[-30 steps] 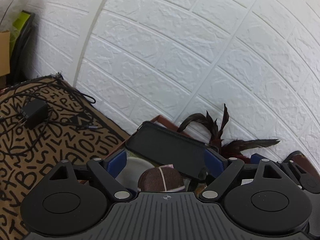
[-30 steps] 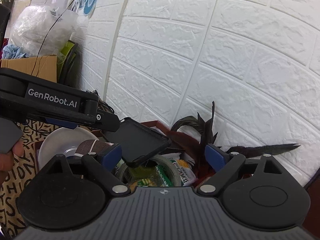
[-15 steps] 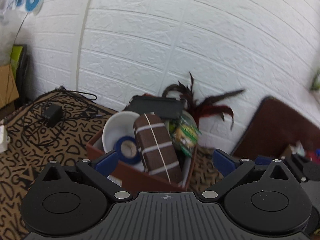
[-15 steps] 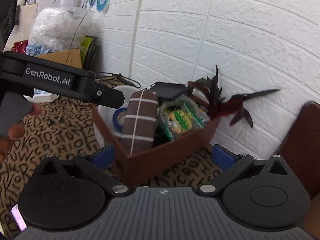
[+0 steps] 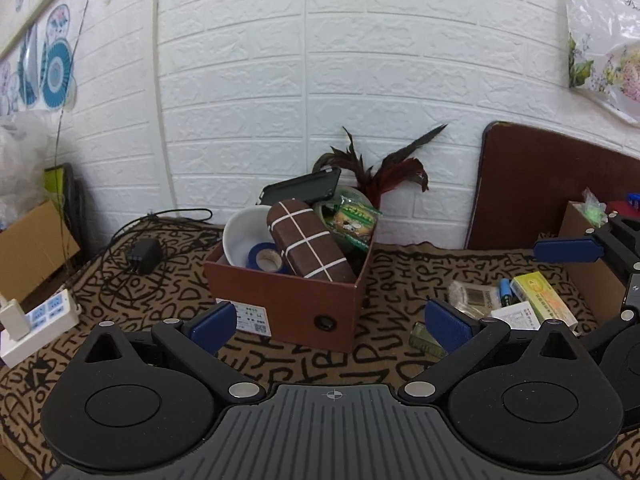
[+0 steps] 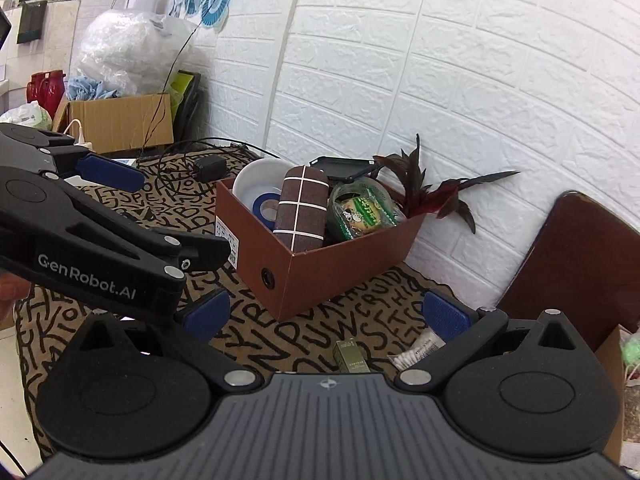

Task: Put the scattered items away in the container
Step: 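Pull the left gripper back from the red-brown box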

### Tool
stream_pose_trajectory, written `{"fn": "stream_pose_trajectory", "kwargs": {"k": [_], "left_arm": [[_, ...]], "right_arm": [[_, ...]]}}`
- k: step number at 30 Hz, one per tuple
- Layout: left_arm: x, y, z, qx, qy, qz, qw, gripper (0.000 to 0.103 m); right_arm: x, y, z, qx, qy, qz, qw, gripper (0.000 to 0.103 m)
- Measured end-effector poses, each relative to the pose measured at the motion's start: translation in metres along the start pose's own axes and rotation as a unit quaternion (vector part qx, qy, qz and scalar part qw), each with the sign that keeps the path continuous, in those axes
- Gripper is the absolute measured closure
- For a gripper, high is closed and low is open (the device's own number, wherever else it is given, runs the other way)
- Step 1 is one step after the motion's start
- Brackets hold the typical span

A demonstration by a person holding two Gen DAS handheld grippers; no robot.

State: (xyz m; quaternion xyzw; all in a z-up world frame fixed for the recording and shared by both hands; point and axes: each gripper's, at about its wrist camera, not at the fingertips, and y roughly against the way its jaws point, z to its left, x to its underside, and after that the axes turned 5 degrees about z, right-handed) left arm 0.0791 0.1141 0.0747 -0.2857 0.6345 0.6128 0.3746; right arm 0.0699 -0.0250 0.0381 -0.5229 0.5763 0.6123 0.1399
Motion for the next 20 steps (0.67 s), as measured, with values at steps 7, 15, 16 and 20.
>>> {"fn": "stream_pose_trajectory", "kwargs": {"k": [7, 15, 16, 20], "left_arm": [[0.004, 0.008, -0.009, -0.003, -0.011, -0.002, 0.9999, 0.0], [0.007, 0.005, -0.009, 0.013, -0.008, 0.003, 0.9999, 0.0], [0.008, 0.004, -0.009, 0.016, -0.004, 0.005, 0.9999, 0.0], [0.009, -0.001, -0.008, 0.014, 0.004, 0.01, 0.9998, 0.0]], "right_arm": [[0.009, 0.008, 0.003, 0.009, -0.002, 0.003, 1.0, 0.0], [0.013, 0.007, 0.002, 0.01, -0.009, 0.011, 1.0, 0.0], [0.013, 0.007, 0.002, 0.009, -0.01, 0.011, 1.0, 0.0], [0.012, 0.005, 0.003, 0.007, -0.011, 0.014, 1.0, 0.0]]}}
